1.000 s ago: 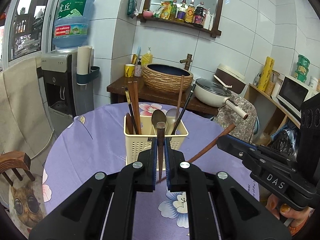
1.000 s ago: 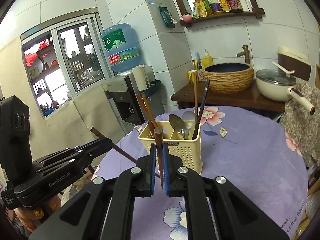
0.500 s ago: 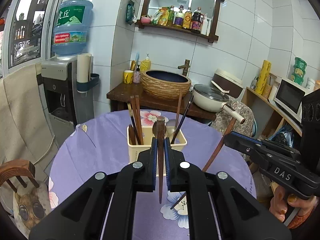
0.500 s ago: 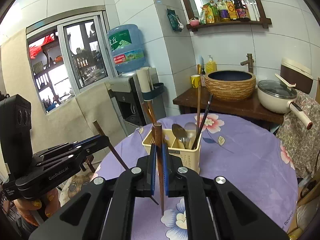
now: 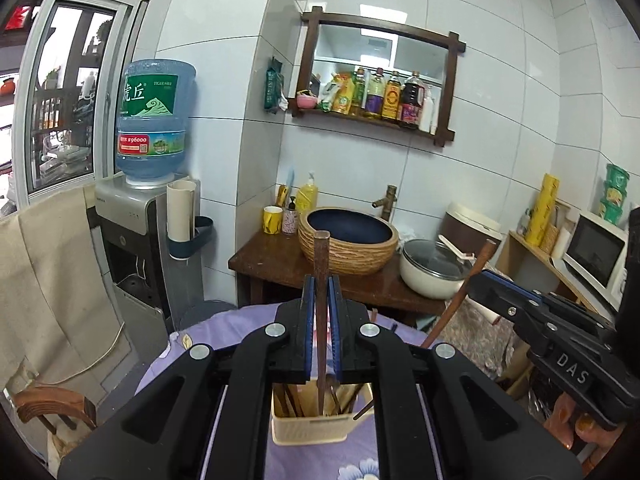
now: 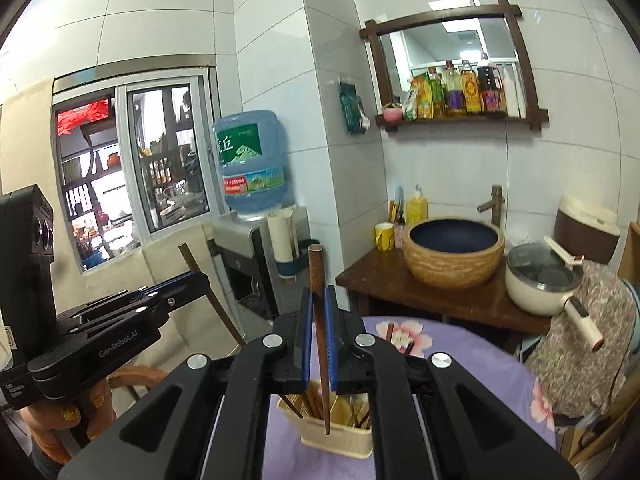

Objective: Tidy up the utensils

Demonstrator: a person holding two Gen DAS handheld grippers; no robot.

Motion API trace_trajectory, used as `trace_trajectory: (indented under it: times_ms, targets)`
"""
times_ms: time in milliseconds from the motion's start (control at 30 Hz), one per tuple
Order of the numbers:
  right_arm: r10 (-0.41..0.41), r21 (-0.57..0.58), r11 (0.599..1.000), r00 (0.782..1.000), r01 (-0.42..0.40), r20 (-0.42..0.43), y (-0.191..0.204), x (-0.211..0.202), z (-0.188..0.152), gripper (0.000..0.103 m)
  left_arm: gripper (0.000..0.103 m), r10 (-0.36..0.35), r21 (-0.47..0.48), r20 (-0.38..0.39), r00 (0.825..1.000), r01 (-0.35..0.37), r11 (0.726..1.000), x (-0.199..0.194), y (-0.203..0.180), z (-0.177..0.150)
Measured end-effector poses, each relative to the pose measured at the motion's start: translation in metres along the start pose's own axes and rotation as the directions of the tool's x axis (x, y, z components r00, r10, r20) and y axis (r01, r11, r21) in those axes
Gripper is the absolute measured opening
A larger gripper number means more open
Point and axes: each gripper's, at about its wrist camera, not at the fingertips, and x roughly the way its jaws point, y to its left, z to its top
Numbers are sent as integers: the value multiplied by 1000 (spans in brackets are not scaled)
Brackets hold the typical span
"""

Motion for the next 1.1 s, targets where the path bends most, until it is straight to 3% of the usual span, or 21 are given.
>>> trace_trajectory:
  times_ms: [167, 533, 600, 767, 833, 900, 967, 1000, 1033, 1067, 1100]
  targets:
    - [-18, 4, 1000, 999, 18, -30, -10, 34, -16, 6, 7, 32, -4, -42, 999, -33, 999, 39, 6, -6]
    - [-55, 41, 997, 985, 62, -166, -32, 97, -92, 6, 7, 55, -9, -225, 973, -58, 998, 123, 19, -98]
    - [-51, 50, 997, 983, 61, -177, -34, 102, -99, 1, 7, 53, -15, -254, 966, -59, 998, 132, 21, -111]
    - [-67, 52, 996, 986, 75, -152, -41, 101, -103, 1, 7, 54, -20, -253, 966, -61, 998, 139, 23, -121]
    - [-64, 49, 996, 988, 72, -138, -41, 96, -103, 13, 7, 44, -21, -233, 971, -50, 999, 133, 23, -119]
    - [-76, 53, 995, 992, 81, -102, -42, 86, -105, 42, 7, 56, 0, -208, 976, -57, 998, 125, 19, -117]
    - [-89, 42, 995, 993, 92, -78, -39, 76, -106, 46, 14, 52, 14, -177, 983, -50, 999, 111, 15, -116]
    - [-104, 31, 994, 992, 106, -67, -38, 70, -108, 46, 27, 54, 15, -159, 986, -53, 998, 102, 14, -117]
    - [-115, 25, 993, 992, 116, -55, -36, 63, -109, 46, 49, 57, 12, -143, 988, -56, 998, 94, 13, -119]
    - [-120, 23, 992, 992, 121, -46, -35, 56, -112, 48, 60, 57, 6, -116, 992, -56, 998, 82, 12, -121]
    - [-128, 21, 991, 991, 128, -36, -34, 47, -115, 52, 78, 58, 2, -92, 994, -58, 998, 73, 12, -124]
